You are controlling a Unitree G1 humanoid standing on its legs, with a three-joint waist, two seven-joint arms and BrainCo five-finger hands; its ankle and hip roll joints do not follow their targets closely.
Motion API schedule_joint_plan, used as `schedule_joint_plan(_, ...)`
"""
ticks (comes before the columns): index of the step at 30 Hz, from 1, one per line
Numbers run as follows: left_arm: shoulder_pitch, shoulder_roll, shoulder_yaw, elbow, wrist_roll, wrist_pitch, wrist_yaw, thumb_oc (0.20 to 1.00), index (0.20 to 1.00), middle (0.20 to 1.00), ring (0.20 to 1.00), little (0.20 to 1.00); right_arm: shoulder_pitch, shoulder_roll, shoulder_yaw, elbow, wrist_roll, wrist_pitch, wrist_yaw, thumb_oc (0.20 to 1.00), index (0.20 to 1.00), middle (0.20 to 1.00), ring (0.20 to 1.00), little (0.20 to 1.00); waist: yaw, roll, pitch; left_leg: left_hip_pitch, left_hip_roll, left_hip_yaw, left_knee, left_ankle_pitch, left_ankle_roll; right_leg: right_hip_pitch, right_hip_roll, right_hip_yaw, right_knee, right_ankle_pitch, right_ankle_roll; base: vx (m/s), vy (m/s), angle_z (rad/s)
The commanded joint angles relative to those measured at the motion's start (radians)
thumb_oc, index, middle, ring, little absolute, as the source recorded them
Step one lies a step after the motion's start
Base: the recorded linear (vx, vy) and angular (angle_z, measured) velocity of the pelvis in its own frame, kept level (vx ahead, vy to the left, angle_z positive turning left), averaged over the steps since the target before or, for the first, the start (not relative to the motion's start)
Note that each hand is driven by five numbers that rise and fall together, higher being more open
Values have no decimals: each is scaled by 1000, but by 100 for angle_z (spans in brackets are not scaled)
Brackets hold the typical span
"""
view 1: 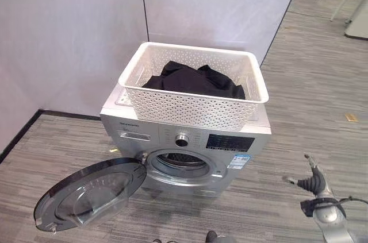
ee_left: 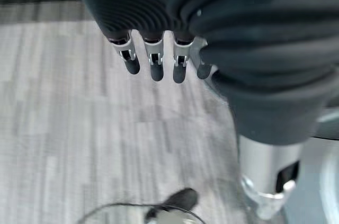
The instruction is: Grab the laundry basket,head to the washer,open it,put in the laundry and shut it.
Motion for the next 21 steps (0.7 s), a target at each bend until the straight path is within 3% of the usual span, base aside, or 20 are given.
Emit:
schedule_joint_plan(1, -7, 0, 22, 32, 53, 3, 4, 1000, 1000, 1000, 1000, 1000, -59, -81, -108, -66, -47, -33, -60, 1000, 1000, 1000, 1000, 1000, 27, 20, -21, -45, 41, -10, 40, -22, 4, -22, -22, 32, 51, -44, 73, 61, 47, -10)
schedule_joint_plan(11, 8, -27, 42, 29, 34, 2, -11, 1000, 1000, 1000, 1000, 1000, -67, -195, -314, -238, -75, -38, -109, 1000, 1000, 1000, 1000, 1000, 62, -22, -61, -29, 39, -20, 12, -27, 7, 5, -25, 10, 3, -22, 88, 40, 9, -5)
schedule_joint_plan(17, 5, -14, 34, 20, 16, 0, -17, 1000, 1000, 1000, 1000, 1000, -123, -282, -330, -258, -39, -68, -101, 1000, 1000, 1000, 1000, 1000, 89, -51, -71, -35, 41, -36, -11, -15, 3, 8, -22, -11, -10, -12, 91, 2, -11, 10)
schedule_joint_plan(21, 8, 21, 29, 20, 5, -1, -26, 1000, 1000, 1000, 1000, 1000, -202, -418, -290, -215, -2, -92, -61, 1000, 1000, 1000, 1000, 1000, 120, -83, -68, -44, 43, -57, -31, 1, -3, 9, -20, -39, -14, -2, 96, -4, -11, 10)
